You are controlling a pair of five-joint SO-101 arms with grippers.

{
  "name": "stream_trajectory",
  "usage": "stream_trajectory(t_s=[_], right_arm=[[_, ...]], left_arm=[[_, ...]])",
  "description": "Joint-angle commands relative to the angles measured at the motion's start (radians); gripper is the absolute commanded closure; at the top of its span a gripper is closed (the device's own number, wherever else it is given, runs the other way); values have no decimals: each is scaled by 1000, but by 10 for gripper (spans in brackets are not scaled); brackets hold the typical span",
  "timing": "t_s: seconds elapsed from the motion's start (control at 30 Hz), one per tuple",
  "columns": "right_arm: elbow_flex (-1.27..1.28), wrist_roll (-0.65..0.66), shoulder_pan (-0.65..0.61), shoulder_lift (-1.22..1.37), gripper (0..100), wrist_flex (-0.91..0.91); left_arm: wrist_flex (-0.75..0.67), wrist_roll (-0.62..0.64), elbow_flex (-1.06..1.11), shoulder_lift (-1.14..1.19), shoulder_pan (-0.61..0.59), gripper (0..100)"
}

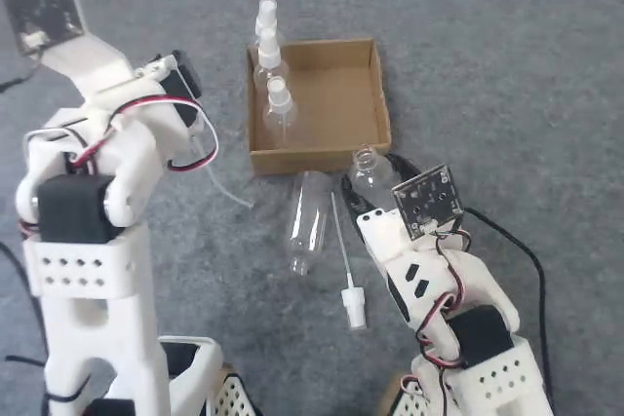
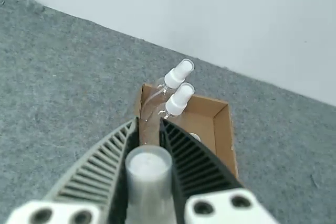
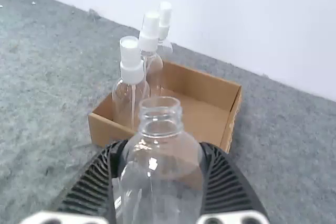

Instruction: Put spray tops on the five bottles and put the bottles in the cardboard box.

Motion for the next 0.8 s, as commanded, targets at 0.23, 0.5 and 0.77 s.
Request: stream_trajectory(t_s=[0.23, 0.5, 0.77], right_arm=[[146, -14, -73, -33, 992, -203], [164, -20, -74, -33, 992, -209], [164, 41, -194, -33, 992, -206]], left_arm=[[-38, 80, -56, -48, 12, 989], [-38, 112, -51, -169, 12, 989], [-46, 150, -48, -187, 12, 989]])
